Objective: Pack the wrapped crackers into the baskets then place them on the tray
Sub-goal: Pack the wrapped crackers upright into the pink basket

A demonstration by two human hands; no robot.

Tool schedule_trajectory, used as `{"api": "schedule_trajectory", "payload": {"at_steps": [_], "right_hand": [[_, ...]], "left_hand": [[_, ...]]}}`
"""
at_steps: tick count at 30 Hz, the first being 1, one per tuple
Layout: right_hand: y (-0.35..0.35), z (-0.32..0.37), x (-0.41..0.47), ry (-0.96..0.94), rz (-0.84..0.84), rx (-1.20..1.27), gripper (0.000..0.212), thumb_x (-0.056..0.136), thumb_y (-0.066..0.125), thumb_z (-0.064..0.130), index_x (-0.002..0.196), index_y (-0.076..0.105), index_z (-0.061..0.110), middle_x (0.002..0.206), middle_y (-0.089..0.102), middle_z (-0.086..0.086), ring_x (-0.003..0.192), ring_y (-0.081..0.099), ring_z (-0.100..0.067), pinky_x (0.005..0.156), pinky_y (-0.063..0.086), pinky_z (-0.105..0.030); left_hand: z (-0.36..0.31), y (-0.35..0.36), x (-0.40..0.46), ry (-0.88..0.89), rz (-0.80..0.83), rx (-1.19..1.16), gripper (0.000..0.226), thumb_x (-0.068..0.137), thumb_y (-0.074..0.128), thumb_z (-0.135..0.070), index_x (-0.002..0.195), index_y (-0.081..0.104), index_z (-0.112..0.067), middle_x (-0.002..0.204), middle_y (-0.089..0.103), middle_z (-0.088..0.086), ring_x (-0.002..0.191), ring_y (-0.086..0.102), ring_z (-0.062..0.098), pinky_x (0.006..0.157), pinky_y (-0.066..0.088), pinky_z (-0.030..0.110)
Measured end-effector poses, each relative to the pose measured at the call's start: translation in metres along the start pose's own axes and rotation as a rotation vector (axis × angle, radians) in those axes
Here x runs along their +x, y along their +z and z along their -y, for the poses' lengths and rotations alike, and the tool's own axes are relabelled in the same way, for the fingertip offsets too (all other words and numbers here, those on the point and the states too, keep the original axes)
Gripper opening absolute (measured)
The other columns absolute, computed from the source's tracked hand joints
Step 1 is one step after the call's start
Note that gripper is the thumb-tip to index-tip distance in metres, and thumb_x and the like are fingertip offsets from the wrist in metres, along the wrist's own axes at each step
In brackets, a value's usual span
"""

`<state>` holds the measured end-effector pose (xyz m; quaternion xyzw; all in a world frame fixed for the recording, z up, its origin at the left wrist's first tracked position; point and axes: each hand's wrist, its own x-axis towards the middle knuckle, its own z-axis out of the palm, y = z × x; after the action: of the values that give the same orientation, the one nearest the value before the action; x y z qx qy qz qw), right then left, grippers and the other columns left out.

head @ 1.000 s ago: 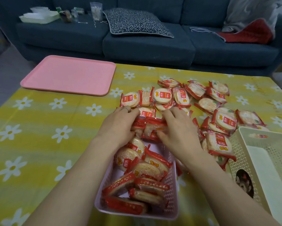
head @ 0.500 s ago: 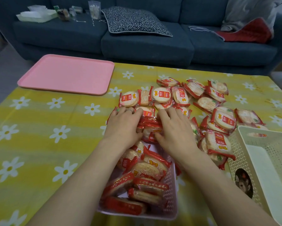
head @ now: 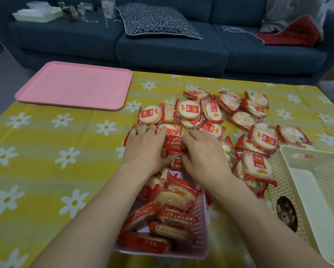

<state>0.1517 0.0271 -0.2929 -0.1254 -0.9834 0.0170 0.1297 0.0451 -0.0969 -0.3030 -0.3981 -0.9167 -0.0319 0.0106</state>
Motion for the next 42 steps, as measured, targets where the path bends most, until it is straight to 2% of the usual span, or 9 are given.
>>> {"api": "schedule_trajectory", "payload": {"at_steps": [6, 11, 13, 16, 22, 25, 30, 36, 42], "right_hand": [[-0.025, 0.015, -0.014, -0.047, 0.166, -0.025, 0.006, 0.082, 0.057, 0.019, 0.075, 0.055, 0.021, 0.08, 0.062, -0.001, 0.083, 0.053, -0.025, 0.068, 0.028, -0.034], [-0.021, 0.02, -0.022, -0.095, 0.349, -0.17, 0.012, 0.094, 0.054, 0.029, 0.083, 0.048, 0.027, 0.097, 0.065, 0.002, 0.105, 0.05, -0.021, 0.081, 0.03, -0.035], [-0.016, 0.021, -0.021, -0.072, 0.377, -0.172, 0.004, 0.093, 0.053, 0.026, 0.091, 0.056, 0.026, 0.102, 0.066, 0.001, 0.107, 0.051, -0.022, 0.086, 0.032, -0.035], [-0.009, 0.021, -0.019, -0.002, 0.41, -0.142, 0.018, 0.092, 0.051, 0.02, 0.106, 0.062, 0.024, 0.107, 0.066, 0.001, 0.11, 0.051, -0.021, 0.089, 0.036, -0.036], [-0.009, 0.025, -0.017, 0.032, 0.453, -0.111, 0.023, 0.094, 0.05, 0.016, 0.116, 0.056, 0.019, 0.11, 0.065, -0.004, 0.105, 0.059, -0.025, 0.089, 0.041, -0.037], [-0.011, 0.025, -0.016, 0.038, 0.459, -0.088, 0.026, 0.093, 0.049, 0.015, 0.118, 0.053, 0.017, 0.11, 0.065, -0.005, 0.103, 0.06, -0.026, 0.079, 0.038, -0.035], [-0.009, 0.023, -0.01, 0.04, 0.482, -0.051, 0.021, 0.093, 0.05, 0.013, 0.111, 0.06, 0.016, 0.102, 0.068, -0.005, 0.091, 0.064, -0.025, 0.068, 0.04, -0.03], [-0.011, 0.024, -0.01, 0.044, 0.501, -0.028, 0.02, 0.094, 0.05, 0.014, 0.111, 0.059, 0.019, 0.104, 0.067, -0.003, 0.086, 0.06, -0.024, 0.069, 0.038, -0.029], [-0.022, 0.021, -0.008, 0.062, 0.547, 0.122, 0.029, 0.094, 0.049, 0.018, 0.12, 0.06, 0.025, 0.107, 0.067, -0.007, 0.095, 0.064, -0.029, 0.071, 0.049, -0.032]], "left_hand": [[0.0, 0.0, 0.001, -0.005, -0.003, -0.001, 0.07, 0.077, 0.065, -0.064, 0.13, 0.042, -0.024, 0.134, 0.054, 0.005, 0.127, 0.045, 0.03, 0.105, 0.035, 0.044], [0.0, 0.001, 0.001, 0.0, -0.009, -0.002, 0.073, 0.076, 0.065, -0.069, 0.13, 0.043, -0.024, 0.133, 0.055, 0.005, 0.127, 0.046, 0.03, 0.104, 0.036, 0.045], [0.0, 0.001, 0.001, 0.004, -0.012, 0.006, 0.074, 0.077, 0.062, -0.072, 0.13, 0.044, -0.024, 0.133, 0.055, 0.004, 0.128, 0.045, 0.029, 0.105, 0.036, 0.045], [0.0, 0.0, 0.001, 0.007, -0.008, 0.02, 0.077, 0.077, 0.061, -0.074, 0.133, 0.042, -0.024, 0.135, 0.054, 0.004, 0.13, 0.044, 0.029, 0.108, 0.035, 0.045], [0.001, 0.0, 0.001, 0.005, -0.016, 0.023, 0.073, 0.079, 0.062, -0.072, 0.13, 0.044, -0.024, 0.134, 0.055, 0.004, 0.129, 0.045, 0.029, 0.108, 0.036, 0.044], [0.001, 0.001, 0.001, 0.007, -0.032, 0.037, 0.069, 0.08, 0.064, -0.068, 0.129, 0.045, -0.023, 0.133, 0.056, 0.004, 0.127, 0.046, 0.028, 0.104, 0.037, 0.043], [0.0, 0.0, 0.002, 0.006, -0.02, 0.054, 0.071, 0.079, 0.068, -0.065, 0.131, 0.043, -0.023, 0.135, 0.055, 0.005, 0.129, 0.046, 0.029, 0.108, 0.036, 0.043], [0.0, 0.0, 0.001, 0.012, -0.022, 0.044, 0.073, 0.077, 0.069, -0.066, 0.132, 0.044, -0.024, 0.135, 0.056, 0.004, 0.129, 0.047, 0.028, 0.108, 0.037, 0.042], [0.02, -0.019, -0.001, 0.019, 0.06, -0.29, 0.08, 0.07, 0.077, -0.059, 0.138, 0.045, -0.031, 0.133, 0.053, -0.001, 0.125, 0.047, 0.024, 0.106, 0.037, 0.04]]}}
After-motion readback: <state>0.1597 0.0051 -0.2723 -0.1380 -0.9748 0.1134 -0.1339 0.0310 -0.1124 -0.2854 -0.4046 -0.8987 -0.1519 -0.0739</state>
